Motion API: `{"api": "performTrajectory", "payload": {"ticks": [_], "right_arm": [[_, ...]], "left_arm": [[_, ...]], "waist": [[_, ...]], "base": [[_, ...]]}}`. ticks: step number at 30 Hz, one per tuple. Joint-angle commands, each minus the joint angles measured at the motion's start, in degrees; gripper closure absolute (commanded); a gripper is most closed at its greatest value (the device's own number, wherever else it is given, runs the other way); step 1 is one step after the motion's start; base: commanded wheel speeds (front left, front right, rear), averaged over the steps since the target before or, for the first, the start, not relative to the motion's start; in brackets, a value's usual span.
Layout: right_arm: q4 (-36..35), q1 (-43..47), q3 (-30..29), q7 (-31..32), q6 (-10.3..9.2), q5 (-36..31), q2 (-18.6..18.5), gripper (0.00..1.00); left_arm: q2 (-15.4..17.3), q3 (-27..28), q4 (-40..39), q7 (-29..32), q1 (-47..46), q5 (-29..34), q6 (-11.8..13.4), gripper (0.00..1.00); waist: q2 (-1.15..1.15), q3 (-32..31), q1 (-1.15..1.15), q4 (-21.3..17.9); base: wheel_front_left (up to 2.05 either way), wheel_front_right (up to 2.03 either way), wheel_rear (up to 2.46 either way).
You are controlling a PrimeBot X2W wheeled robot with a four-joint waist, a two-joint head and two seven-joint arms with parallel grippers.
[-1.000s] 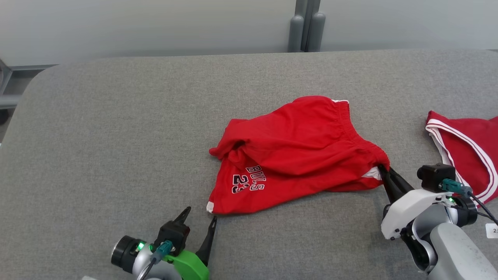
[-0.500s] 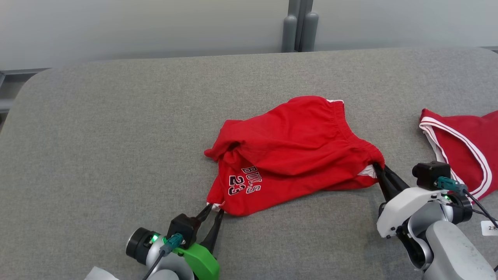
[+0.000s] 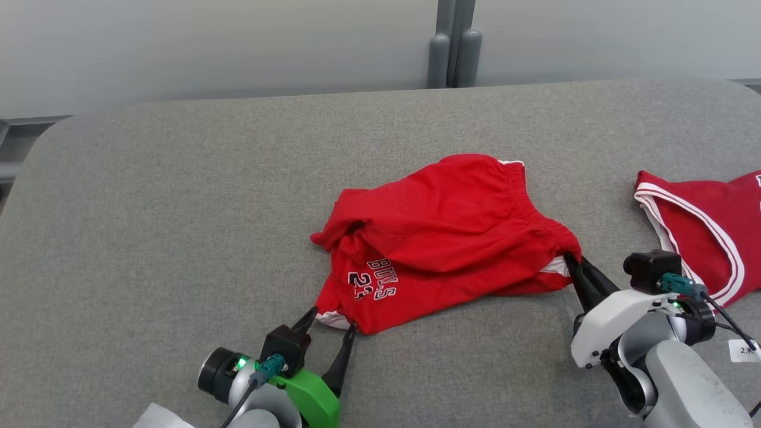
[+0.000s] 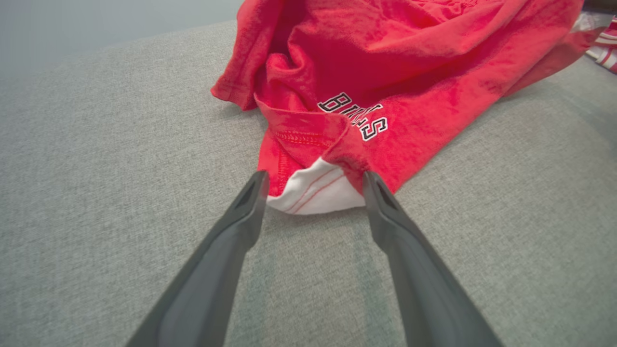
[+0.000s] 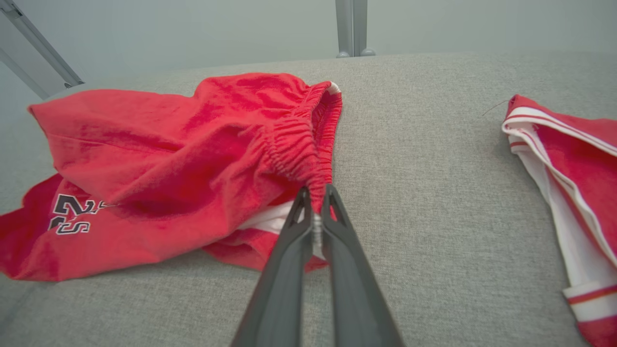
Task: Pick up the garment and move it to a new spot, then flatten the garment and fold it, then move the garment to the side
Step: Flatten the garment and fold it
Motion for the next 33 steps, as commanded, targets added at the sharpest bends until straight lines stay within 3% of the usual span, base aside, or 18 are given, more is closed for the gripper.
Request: {"api": "performTrajectory", "payload": {"ticks": [1,4,6,10,13,22,33], "right_arm": [[0.06,0.74,0.2,0.14,-0.02,0.29,-0.04,1.0],[0.07,0.86,0.65,0.18,-0.02,0.51,-0.05,1.0],[0.1,0.79,0.9,0.17,-0.02,0.69,-0.11,1.0],[0.12,0.74,1.25,0.01,-0.02,0.8,-0.26,1.0],[0.17,0.81,1.31,-0.19,-0.02,0.96,-0.35,1.0],[-0.27,0.58,1.13,-0.65,-0.02,1.17,-0.25,1.0],[-6.44,-0.26,0.32,-1.85,-0.02,1.61,-0.33,1.0]], "left_arm": [[-0.15,0.09,0.46,-0.42,-1.05,0.33,-0.36,0.0],[-0.54,0.16,1.01,-0.4,-1.17,0.14,-0.59,0.0],[-0.73,0.01,1.62,-0.37,-1.12,-0.07,-0.97,0.49],[-0.84,-0.18,2.94,-0.39,-0.9,-0.43,-1.48,0.75],[-0.94,0.08,3.58,-0.4,-0.94,-0.89,-1.58,1.0],[-0.73,2.91,1.31,-0.43,-0.63,-2.16,-1.76,1.0],[0.01,10.15,-9.72,-0.4,0.46,-3.72,-1.62,1.0]], "waist": [[0.0,-0.16,0.0,-0.04],[0.0,-0.4,0.0,-0.12],[0.0,-0.54,0.0,-0.17],[0.0,-0.72,0.0,-0.24],[0.0,-0.8,0.0,-0.22],[0.0,-0.83,0.0,-0.02],[0.0,-1.72,0.0,-0.23]], "base": [[0.0,0.0,0.0],[0.0,0.0,0.0],[0.0,0.0,0.0],[0.0,0.0,0.0],[0.0,0.0,0.0],[0.0,0.0,0.0],[0.0,0.0,0.0]]}}
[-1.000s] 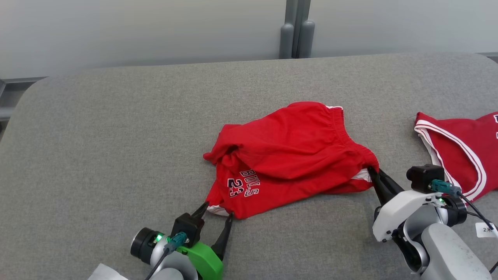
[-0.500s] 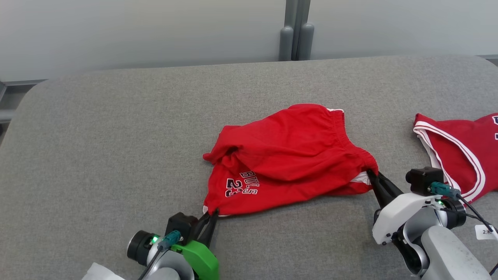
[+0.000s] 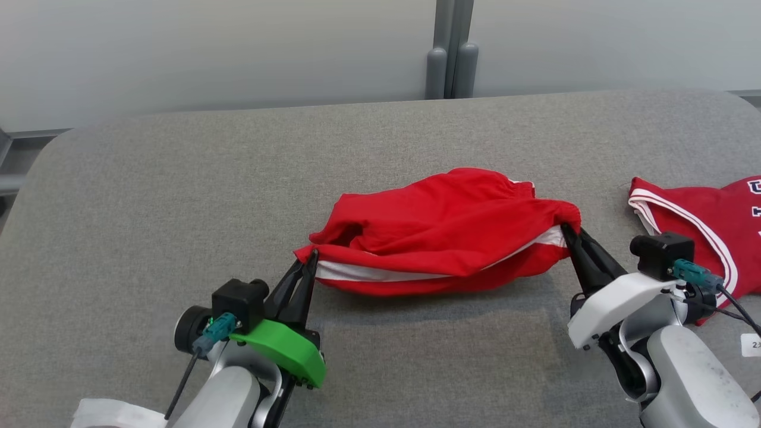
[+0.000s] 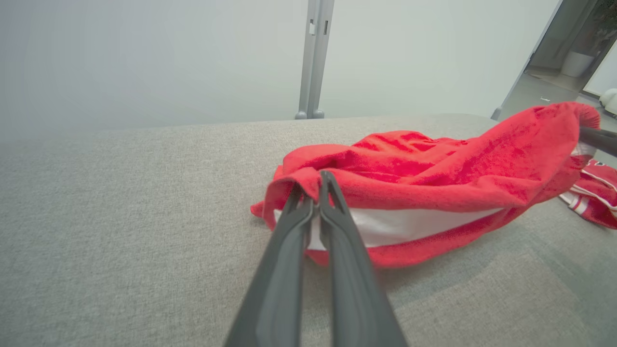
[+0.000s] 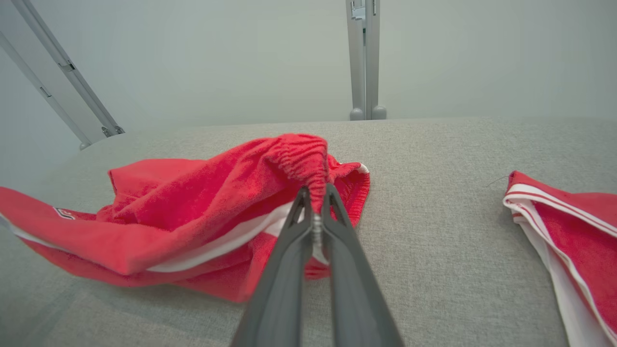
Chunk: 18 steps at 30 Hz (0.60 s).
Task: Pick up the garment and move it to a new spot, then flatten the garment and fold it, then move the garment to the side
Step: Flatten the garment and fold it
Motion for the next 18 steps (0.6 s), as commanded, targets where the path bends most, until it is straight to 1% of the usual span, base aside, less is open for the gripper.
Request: {"api": "performTrajectory", "payload": {"ticks": [1,5,9,18], "right_arm": [[-1.0,-0.5,-0.25,-0.39,-0.02,0.19,-0.08,1.0],[-5.45,-0.51,-0.88,-0.6,-0.01,-0.58,-0.41,1.0],[-10.12,-0.59,-1.46,0.01,-0.01,-1.01,-0.37,1.0],[-21.56,0.66,-3.41,2.45,-0.01,-1.49,-0.4,1.0]], "left_arm": [[0.47,0.63,-0.98,-0.15,0.44,-0.49,-0.17,1.0],[1.14,2.75,-5.56,-0.16,0.24,-1.24,-0.34,1.0],[1.99,4.64,-10.16,0.09,-0.45,-2.42,0.12,1.0],[6.39,8.84,-22.81,3.28,-1.18,-4.78,2.01,1.0]], "waist": [[0.0,-0.23,0.0,-0.09],[0.0,-1.03,0.0,-0.29],[0.0,-1.95,0.0,-0.5],[0.0,-3.05,0.0,-0.76]], "base": [[0.0,0.0,0.0],[0.0,0.0,0.0],[0.0,0.0,0.0],[0.0,0.0,0.0]]}}
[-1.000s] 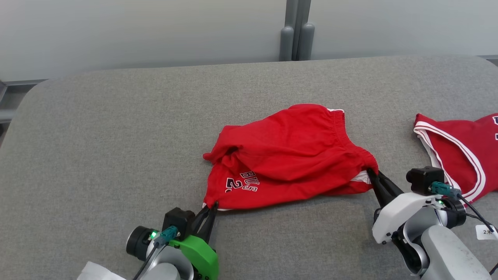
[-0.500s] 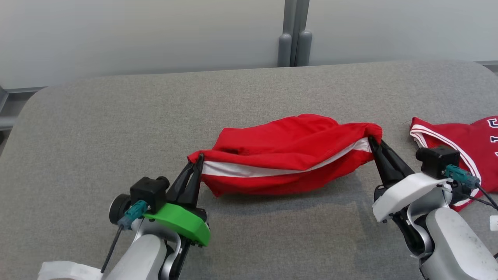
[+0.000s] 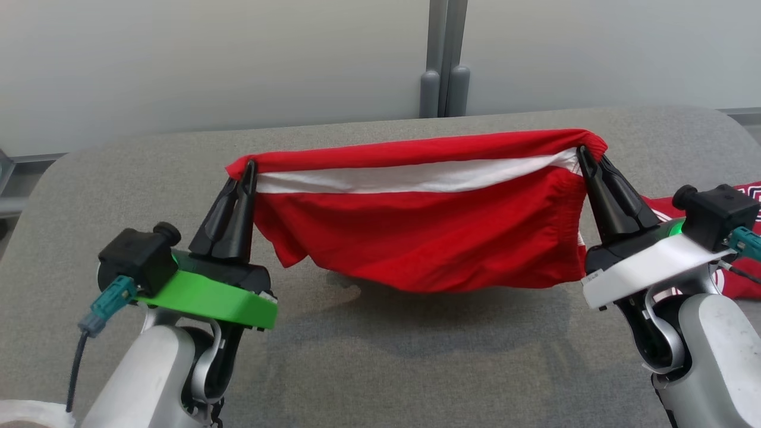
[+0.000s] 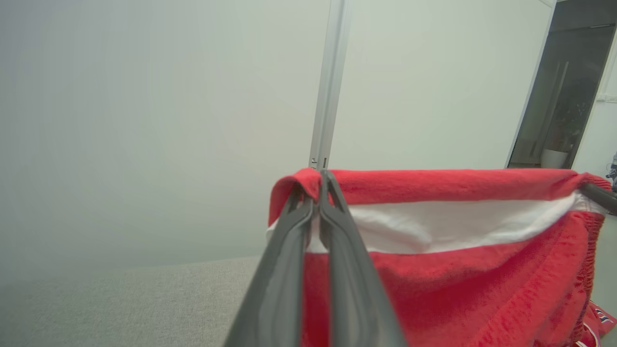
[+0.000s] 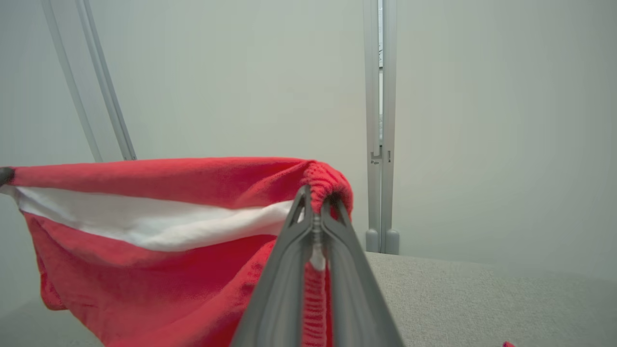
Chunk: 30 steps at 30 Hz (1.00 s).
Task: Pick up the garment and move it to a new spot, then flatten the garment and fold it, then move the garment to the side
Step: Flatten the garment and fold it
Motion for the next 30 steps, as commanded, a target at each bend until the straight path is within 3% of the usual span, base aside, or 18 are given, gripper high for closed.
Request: {"api": "performTrajectory", "payload": {"ticks": [1,8,14,18,22,26,30], "right_arm": [[-2.74,0.48,-0.33,0.7,0.0,-0.38,0.09,1.0],[-8.7,-1.98,-0.03,3.35,0.0,-0.1,0.37,1.0],[-7.07,-8.22,2.25,6.27,0.0,4.43,1.23,1.0],[0.33,-19.14,6.01,7.51,0.01,5.31,0.79,1.0],[11.71,-32.93,8.48,4.54,0.0,3.75,1.17,1.0],[22.96,-45.4,9.11,-2.03,0.01,1.57,3.08,1.0],[31.13,-51.2,9.57,-8.69,0.0,0.58,4.79,1.0]], "left_arm": [[1.17,0.88,-3.13,0.91,-1.27,-0.68,0.72,1.0],[3.34,2.62,-10.99,4.82,-3.97,-1.6,1.47,1.0],[4.31,3.42,-9.56,8.37,-9.72,-3.7,-0.2,1.0],[4.68,3.48,-2.74,12.11,-18.16,-5.61,-3.14,1.0],[3.9,4.63,6.71,13.53,-28.94,-7.16,-4.96,1.0],[3.22,5.49,15.61,10.53,-40.03,-5.63,-5.86,1.0],[1.14,6.37,20.88,5.51,-45.63,-6.37,-6.79,1.0]], "waist": [[0.0,0.13,0.0,0.0],[0.0,1.74,0.0,0.23],[0.0,4.72,0.0,0.4],[0.0,7.72,0.0,0.17],[0.0,10.55,0.0,0.03],[0.0,12.43,0.0,-0.11],[0.0,13.49,0.0,-0.1]], "base": [[0.0,0.0,0.0],[0.0,0.0,0.0],[0.0,0.0,0.0],[0.0,0.0,0.0],[0.0,0.0,0.0],[0.0,0.0,0.0],[0.0,0.0,0.0]]}}
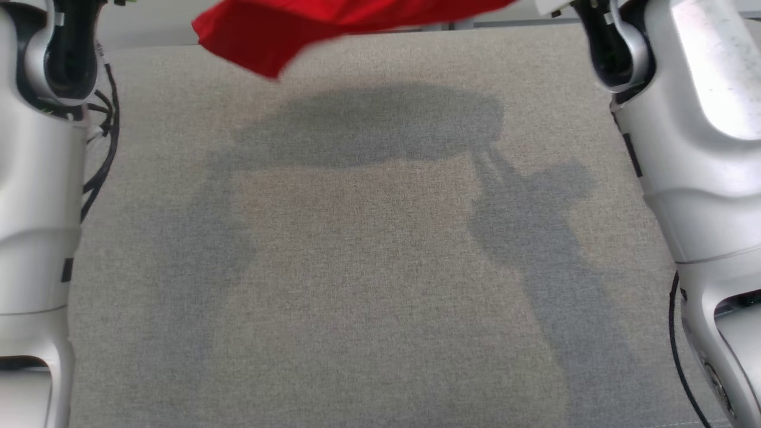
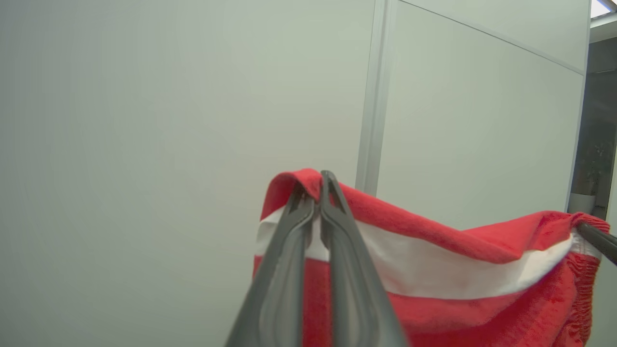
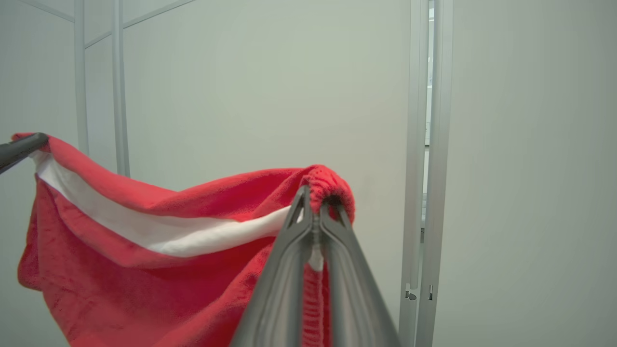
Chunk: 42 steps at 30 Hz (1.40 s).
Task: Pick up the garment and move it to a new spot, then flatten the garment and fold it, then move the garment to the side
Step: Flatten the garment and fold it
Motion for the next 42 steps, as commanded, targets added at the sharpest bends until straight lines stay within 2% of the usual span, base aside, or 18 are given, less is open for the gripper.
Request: {"api": "performTrajectory", "payload": {"ticks": [1,5,10,17,26,37,42], "right_arm": [[2.51,0.23,0.87,-1.24,0.0,0.13,0.29,1.0],[8.44,4.61,6.75,-2.22,0.0,2.97,-0.69,1.0],[13.1,13.07,16.12,-2.62,0.0,8.48,-3.19,1.0],[12.48,20.9,22.47,-3.99,0.0,16.28,-7.09,1.0],[6.95,27.07,22.96,-4.67,0.0,18.77,-10.25,1.0],[-5.97,43.03,18.11,-4.69,0.0,14.25,-13.39,1.0],[-11.03,50.35,16.1,-4.69,0.0,13.66,-13.54,1.0]], "left_arm": [[-0.82,-0.4,1.47,-0.81,0.05,-1.05,-0.59,1.0],[-1.07,-3.97,4.48,-0.96,4.85,-2.15,-1.3,1.0],[-1.12,-7.41,5.22,-2.03,15.57,-5.86,-1.62,1.0],[1.23,-8.48,-0.84,-4.94,31.18,-12.14,-1.68,1.0],[2.33,-6.96,-9.02,-7.28,42.51,-13.44,0.33,1.0],[2.77,-7.75,-16.8,-8.37,57.55,-13.47,3.57,1.0],[3.12,-6.84,-20.99,-8.81,63.97,-14.51,4.48,1.0]], "waist": [[0.0,1.11,-0.01,-0.01],[0.0,1.77,-0.01,0.48],[0.0,2.22,-0.01,0.9],[0.0,1.44,-0.01,1.19],[0.0,-0.67,-0.01,2.69],[0.0,-5.96,-0.01,3.42],[0.0,-8.83,-0.01,2.79]], "base": [[0.0,0.0,0.0],[0.0,0.0,0.0],[0.0,0.0,0.0],[0.0,0.0,0.0],[0.0,0.0,0.0],[0.0,0.0,0.0],[0.0,0.0,0.0]]}}
